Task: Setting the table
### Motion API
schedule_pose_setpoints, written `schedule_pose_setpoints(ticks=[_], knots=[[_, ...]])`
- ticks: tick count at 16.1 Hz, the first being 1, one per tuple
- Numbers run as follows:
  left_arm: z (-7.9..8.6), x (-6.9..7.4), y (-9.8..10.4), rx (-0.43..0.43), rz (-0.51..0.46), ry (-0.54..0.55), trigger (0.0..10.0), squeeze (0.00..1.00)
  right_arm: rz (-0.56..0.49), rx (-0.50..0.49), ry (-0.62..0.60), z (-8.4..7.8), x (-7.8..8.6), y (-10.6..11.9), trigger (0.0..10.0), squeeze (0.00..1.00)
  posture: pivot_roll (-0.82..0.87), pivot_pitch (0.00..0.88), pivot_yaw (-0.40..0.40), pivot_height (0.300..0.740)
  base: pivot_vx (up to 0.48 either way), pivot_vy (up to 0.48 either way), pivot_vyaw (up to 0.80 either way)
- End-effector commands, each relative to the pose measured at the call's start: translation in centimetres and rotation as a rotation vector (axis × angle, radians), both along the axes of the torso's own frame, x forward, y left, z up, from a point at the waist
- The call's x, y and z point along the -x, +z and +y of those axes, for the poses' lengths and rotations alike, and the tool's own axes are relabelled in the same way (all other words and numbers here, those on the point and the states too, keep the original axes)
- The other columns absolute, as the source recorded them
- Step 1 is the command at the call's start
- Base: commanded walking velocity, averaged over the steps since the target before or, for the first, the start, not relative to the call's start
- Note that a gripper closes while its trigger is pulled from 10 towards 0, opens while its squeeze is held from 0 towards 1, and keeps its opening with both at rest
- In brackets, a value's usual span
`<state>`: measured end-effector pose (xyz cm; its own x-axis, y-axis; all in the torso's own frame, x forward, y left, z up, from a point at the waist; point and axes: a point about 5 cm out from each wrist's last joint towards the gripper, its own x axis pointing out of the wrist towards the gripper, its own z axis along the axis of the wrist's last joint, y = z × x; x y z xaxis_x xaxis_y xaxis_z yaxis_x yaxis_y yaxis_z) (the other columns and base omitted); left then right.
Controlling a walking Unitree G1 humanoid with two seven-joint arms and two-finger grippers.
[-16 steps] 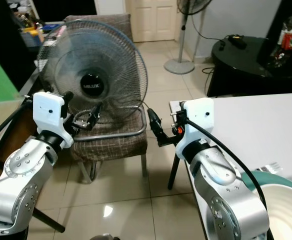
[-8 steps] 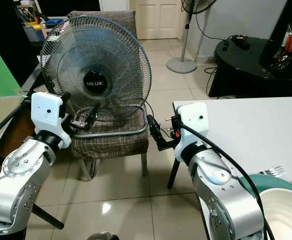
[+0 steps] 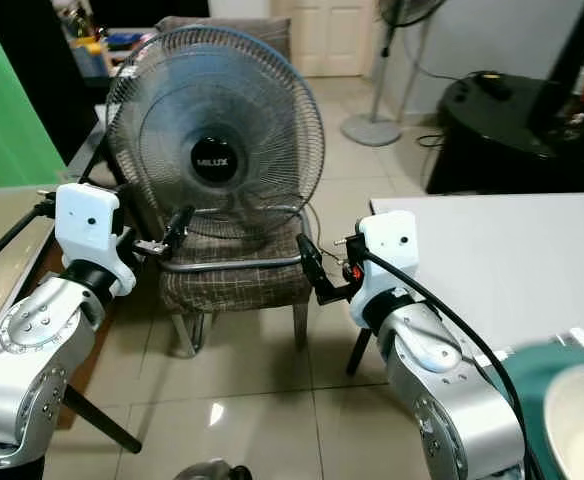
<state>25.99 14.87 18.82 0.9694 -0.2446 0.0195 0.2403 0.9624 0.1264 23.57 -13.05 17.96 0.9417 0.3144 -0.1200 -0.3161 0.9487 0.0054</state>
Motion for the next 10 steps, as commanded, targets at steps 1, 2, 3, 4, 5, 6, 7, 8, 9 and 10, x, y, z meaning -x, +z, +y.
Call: schedule_pose_setpoints(ticks=[1,2,3,4,5,6,7,8,9,10], knots=[[-0.14,-0.11,0.02,-0.004,0.008,-0.013,10.0,0.00,-0.008,0.022,-0.023,-0.28,-0.15,0.04,10.0,0.00,0.08,0.000,0.049,0.740,0.000,0.352,0.00],[-0.14,-0.11,0.01,-0.005,0.008,-0.013,10.0,0.00,-0.008,0.031,-0.027,-0.33,-0.19,-0.01,10.0,0.00,0.08,0.000,0.049,0.740,0.000,0.352,0.00],[-0.15,-0.12,0.02,-0.006,0.009,-0.014,10.0,0.00,-0.009,0.040,-0.032,-0.40,-0.26,-0.08,10.0,0.00,0.08,0.000,0.049,0.740,0.000,0.352,0.00],[-0.15,-0.12,0.02,-0.006,0.009,-0.014,10.0,0.00,-0.010,0.040,-0.032,-0.41,-0.27,-0.08,10.0,0.00,0.08,0.000,0.048,0.740,0.000,0.352,0.00],[-0.17,-0.12,0.03,-0.006,0.009,-0.015,10.0,0.00,-0.011,0.034,-0.013,-0.35,-0.23,-0.09,10.0,0.00,0.08,0.000,0.048,0.740,0.000,0.349,0.00],[-0.17,-0.11,0.02,-0.006,0.009,-0.015,10.0,0.00,-0.005,0.028,-0.010,-0.37,-0.18,-0.15,10.0,0.00,0.08,0.000,0.046,0.740,0.000,0.349,0.00],[-0.17,-0.10,0.01,-0.005,0.009,-0.015,10.0,0.00,-0.002,0.024,-0.009,-0.38,-0.16,-0.18,10.0,0.00,0.08,0.000,0.045,0.740,0.000,0.345,0.00],[-0.17,-0.09,0.01,-0.005,0.010,-0.014,10.0,0.00,-0.001,0.022,-0.008,-0.37,-0.17,-0.18,10.0,0.00,0.08,0.000,0.046,0.740,0.000,0.349,0.00],[-0.16,-0.06,-0.02,-0.006,0.011,-0.014,10.0,0.00,0.000,0.020,-0.007,-0.36,-0.16,-0.24,10.0,0.00,0.08,0.000,0.045,0.740,0.000,0.352,0.00],[-0.16,-0.05,-0.02,-0.006,0.012,-0.015,10.0,0.00,0.001,0.019,-0.007,-0.36,-0.15,-0.26,10.0,0.00,0.08,0.000,0.045,0.740,0.000,0.352,0.00]])
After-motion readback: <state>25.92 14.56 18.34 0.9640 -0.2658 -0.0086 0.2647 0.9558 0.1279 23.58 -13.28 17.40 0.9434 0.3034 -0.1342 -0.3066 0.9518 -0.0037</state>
